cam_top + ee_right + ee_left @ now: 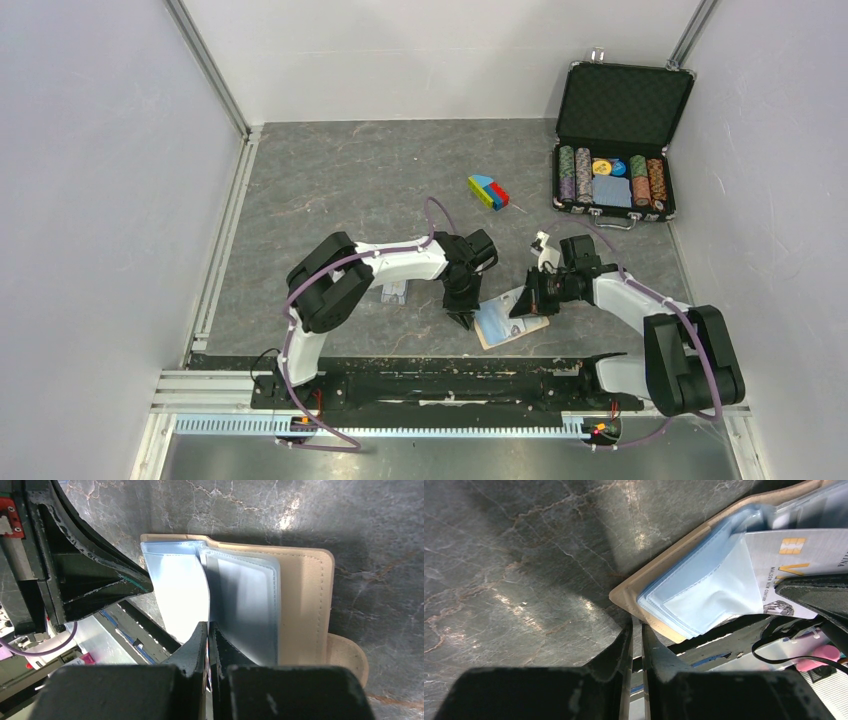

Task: Put the credit cards into the card holder
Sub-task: Insert the credit card into the card holder.

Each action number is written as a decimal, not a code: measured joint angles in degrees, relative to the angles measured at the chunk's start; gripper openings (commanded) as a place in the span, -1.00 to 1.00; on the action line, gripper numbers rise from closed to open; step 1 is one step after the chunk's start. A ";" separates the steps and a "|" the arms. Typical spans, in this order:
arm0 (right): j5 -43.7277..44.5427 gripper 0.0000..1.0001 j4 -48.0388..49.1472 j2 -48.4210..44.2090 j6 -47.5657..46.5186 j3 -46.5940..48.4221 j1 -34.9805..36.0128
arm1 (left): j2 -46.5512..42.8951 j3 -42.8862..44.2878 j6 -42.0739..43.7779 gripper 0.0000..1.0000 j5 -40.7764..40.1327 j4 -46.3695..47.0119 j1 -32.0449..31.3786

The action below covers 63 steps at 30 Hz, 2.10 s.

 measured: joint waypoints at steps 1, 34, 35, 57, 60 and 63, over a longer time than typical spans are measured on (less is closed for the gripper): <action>0.02 -1.00 -0.15 -0.11 -0.02 0.00 0.00 | 0.09 0.09 0.04 -0.64 0.00 -0.11 0.00; -2.43 -0.53 1.86 1.33 0.92 -2.36 0.44 | 1.49 2.29 0.52 -0.65 -0.02 -2.64 0.00; -2.38 -0.48 1.95 1.31 0.96 -2.47 0.44 | 1.51 2.34 0.50 -0.65 0.00 -2.71 0.00; 8.81 -0.46 -7.93 -5.14 -0.33 1.18 2.05 | 2.49 4.15 0.90 -0.66 -0.04 -4.31 -0.20; 10.47 -0.77 -8.11 -5.09 -0.37 0.81 2.14 | 2.91 4.92 0.94 -0.66 -0.02 -4.24 -0.44; 8.98 -0.94 -6.71 -5.05 0.74 0.35 2.99 | 3.13 5.20 0.96 -0.66 0.02 -3.93 -0.70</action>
